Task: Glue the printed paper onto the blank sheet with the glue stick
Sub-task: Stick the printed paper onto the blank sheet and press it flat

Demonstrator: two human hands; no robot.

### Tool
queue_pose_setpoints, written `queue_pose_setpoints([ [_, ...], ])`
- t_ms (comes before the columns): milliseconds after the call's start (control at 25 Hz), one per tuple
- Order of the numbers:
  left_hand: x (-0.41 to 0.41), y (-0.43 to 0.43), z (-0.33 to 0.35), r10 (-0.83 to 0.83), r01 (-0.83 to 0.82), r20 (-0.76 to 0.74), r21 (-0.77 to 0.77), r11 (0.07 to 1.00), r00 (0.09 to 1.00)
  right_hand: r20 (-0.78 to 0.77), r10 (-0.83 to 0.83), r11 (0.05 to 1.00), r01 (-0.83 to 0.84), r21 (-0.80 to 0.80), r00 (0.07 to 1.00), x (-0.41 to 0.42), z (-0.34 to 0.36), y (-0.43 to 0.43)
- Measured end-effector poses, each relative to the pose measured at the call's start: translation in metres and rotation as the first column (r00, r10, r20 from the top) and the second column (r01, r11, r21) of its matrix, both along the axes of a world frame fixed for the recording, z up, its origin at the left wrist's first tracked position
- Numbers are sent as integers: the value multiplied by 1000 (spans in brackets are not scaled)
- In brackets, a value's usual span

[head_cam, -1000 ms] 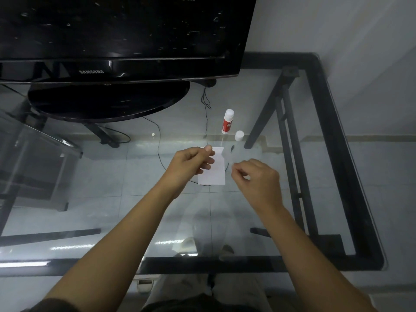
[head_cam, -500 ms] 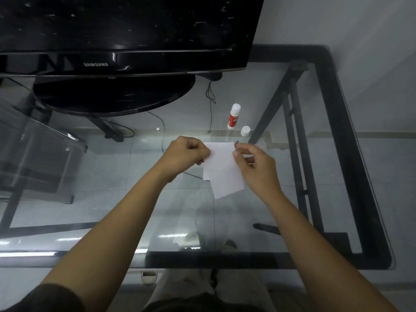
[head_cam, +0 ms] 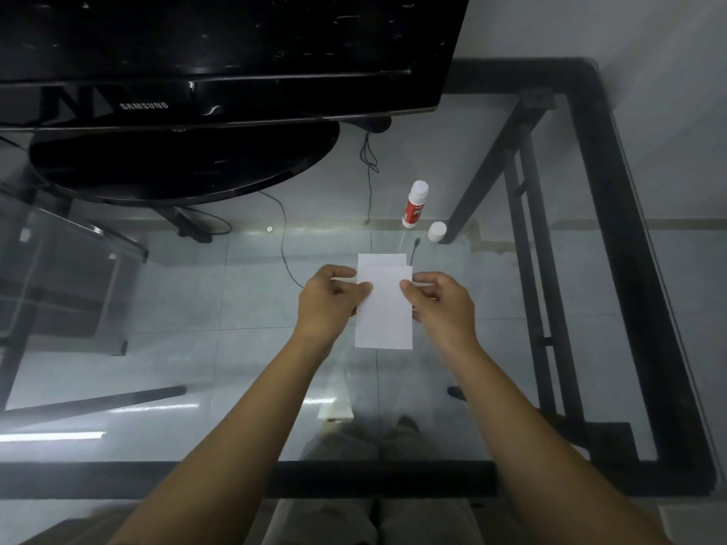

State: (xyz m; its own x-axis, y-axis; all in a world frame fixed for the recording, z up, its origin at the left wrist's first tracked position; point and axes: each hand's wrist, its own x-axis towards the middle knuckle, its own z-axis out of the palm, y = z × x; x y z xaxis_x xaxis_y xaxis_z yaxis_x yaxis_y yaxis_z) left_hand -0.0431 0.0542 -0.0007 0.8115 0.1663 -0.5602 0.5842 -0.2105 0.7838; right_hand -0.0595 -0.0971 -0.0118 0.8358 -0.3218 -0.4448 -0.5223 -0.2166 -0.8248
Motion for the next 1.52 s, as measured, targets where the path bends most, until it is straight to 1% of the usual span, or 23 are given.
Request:
queue_pose_setpoints([
  [120,15,-6,-6,-66,46,116,170,984,991,27,-1,995,4,-97,1000,18,-3,-1],
  [200,22,-10,-9,-120,71,163,280,957,979,24,3,992,0,-129,1000,26,-5,-1],
  [280,24,-12,-14,-166,92,193,344,934,967,12,10,990,-8,-142,1000,29,-8,0],
  [400,23,-11,-21,-201,109,202,392,914,958,-14,63,973,-64,-220,998,31,-10,0],
  [640,27,-10,-23,-175,92,174,400,912,969,-49,94,950,-104,-295,994,33,-10,3],
  [1040,31,-13,-20,-156,96,116,411,907,981,-74,88,946,-107,-307,993,36,-10,2],
  [1200,32,-17,-17,-104,60,88,403,913,991,-44,49,921,-62,-385,998,36,-12,8],
  [1280,32,-18,-16,-88,51,75,399,915,993,-46,55,901,-69,-427,997,36,-13,10],
  [1440,33,-19,-15,-82,53,55,405,913,995,-66,66,888,-88,-451,996,39,-16,9],
  [1520,33,-20,-15,-87,59,48,414,909,995,-45,91,837,-101,-537,995,40,-15,9],
])
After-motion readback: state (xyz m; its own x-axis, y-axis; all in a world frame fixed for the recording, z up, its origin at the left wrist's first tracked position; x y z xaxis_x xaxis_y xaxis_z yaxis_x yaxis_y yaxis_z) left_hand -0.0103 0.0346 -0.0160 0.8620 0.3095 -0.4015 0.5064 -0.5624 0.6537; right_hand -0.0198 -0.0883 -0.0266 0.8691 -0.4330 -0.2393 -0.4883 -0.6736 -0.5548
